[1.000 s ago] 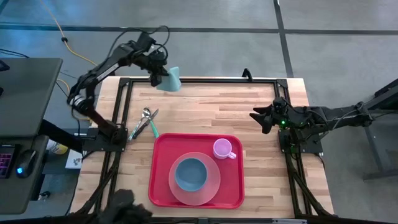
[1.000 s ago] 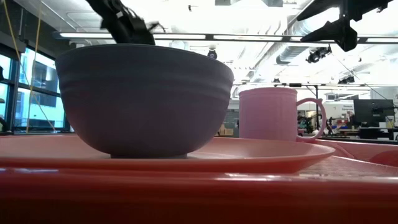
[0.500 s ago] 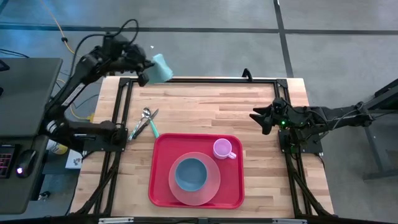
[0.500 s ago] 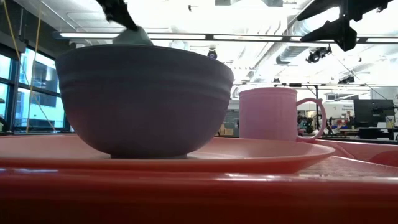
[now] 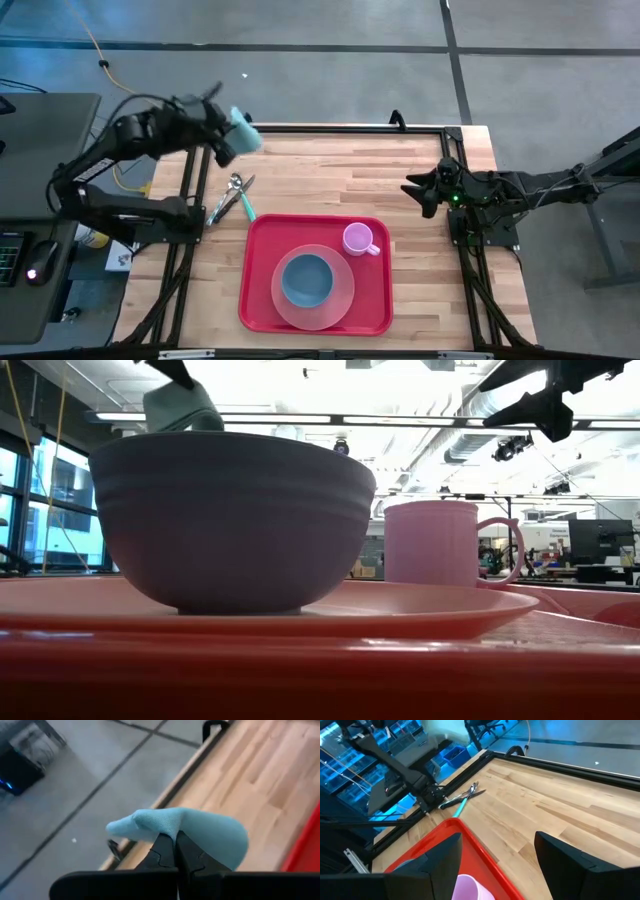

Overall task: Set up tray
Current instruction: Put the light blue table napkin on the red serving tray to the left side of the pink plate

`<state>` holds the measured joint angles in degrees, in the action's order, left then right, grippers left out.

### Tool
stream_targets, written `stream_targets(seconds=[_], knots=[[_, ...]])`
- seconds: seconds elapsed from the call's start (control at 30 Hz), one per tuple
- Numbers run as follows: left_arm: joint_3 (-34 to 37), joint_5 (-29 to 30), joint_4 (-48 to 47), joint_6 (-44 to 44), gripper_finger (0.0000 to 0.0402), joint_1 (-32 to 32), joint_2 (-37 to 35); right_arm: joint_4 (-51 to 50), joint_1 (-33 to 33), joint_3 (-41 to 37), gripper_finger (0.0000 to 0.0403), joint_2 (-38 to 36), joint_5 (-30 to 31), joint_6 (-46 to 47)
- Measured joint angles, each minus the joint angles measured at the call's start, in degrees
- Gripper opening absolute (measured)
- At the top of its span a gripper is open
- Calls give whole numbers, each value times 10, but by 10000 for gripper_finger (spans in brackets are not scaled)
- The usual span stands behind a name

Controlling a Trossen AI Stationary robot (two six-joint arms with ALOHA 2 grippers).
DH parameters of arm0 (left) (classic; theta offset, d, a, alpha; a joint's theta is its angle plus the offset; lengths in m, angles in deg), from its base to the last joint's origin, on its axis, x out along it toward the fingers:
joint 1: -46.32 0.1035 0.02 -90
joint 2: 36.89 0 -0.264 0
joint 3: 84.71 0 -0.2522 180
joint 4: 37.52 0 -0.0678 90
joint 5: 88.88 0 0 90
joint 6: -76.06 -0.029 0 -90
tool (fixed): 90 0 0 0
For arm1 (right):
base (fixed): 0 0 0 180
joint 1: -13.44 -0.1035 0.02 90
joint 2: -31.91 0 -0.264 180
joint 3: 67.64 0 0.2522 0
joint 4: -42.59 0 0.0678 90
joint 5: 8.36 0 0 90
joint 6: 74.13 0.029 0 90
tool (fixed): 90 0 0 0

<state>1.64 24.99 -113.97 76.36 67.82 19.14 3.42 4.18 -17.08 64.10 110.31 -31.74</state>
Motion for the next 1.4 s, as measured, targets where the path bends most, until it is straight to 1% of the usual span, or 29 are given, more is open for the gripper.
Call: stream_targets(seconds=[0.17, 0.43, 0.57, 0.73, 0.87, 0.97, 1.13, 1.3, 1.4], knots=[[66, 49, -1, 101, 18, -91, -6, 0, 0, 0, 232, 0, -5, 0], [149, 69, -1, 271, 18, -232, -7, 0, 0, 0, 232, 0, -8, 2], [168, 73, -2, 356, 18, -309, -7, 0, 0, 0, 232, 0, -18, 6], [179, 91, -39, 463, 18, -403, -7, 0, 0, 0, 232, 0, -28, 6], [179, 98, -75, 526, 18, -468, 0, 0, 0, 0, 232, 0, -33, 6], [179, 95, -90, 555, 18, -504, 8, 0, 0, 0, 232, 0, -36, 6], [179, 78, -93, 570, 18, -537, 37, 1, 0, 0, 232, 0, -36, 11], [179, 54, -90, 569, 18, -547, 77, 3, 0, 0, 232, 0, -37, 32], [179, 39, -65, 557, 18, -547, 105, 9, 0, 0, 232, 0, -40, 43]])
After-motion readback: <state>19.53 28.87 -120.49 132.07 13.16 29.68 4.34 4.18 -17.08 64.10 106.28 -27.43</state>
